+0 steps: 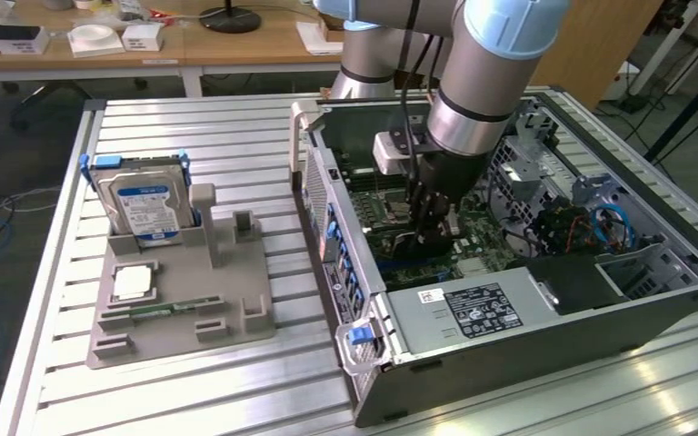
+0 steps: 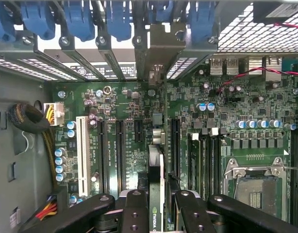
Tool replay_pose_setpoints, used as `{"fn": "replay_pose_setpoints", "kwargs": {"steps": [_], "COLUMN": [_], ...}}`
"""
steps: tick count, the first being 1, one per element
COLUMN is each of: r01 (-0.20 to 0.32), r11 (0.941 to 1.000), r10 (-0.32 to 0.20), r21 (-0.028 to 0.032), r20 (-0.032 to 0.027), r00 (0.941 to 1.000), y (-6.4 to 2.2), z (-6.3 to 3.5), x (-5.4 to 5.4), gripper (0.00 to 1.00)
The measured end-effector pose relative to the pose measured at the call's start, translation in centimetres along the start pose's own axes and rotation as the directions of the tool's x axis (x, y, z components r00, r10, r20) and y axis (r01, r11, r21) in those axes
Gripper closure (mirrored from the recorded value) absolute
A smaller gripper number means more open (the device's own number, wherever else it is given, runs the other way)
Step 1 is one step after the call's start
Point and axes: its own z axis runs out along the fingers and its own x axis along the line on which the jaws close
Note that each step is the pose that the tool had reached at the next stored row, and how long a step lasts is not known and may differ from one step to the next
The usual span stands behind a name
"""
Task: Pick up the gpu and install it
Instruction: 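Insert the gpu into the slot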
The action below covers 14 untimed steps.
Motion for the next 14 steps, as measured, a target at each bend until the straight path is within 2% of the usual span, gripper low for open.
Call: {"fn": "replay_pose_setpoints", "kwargs": {"steps": [14], "r01": [0.0], "r11": [1.0], "r10": [0.0], "r21": [0.0002], "r20": [0.0005], "r00": [1.0], "y": [0.0], "z": [0.03], "x": [-0.01], "gripper": [0.74]}}
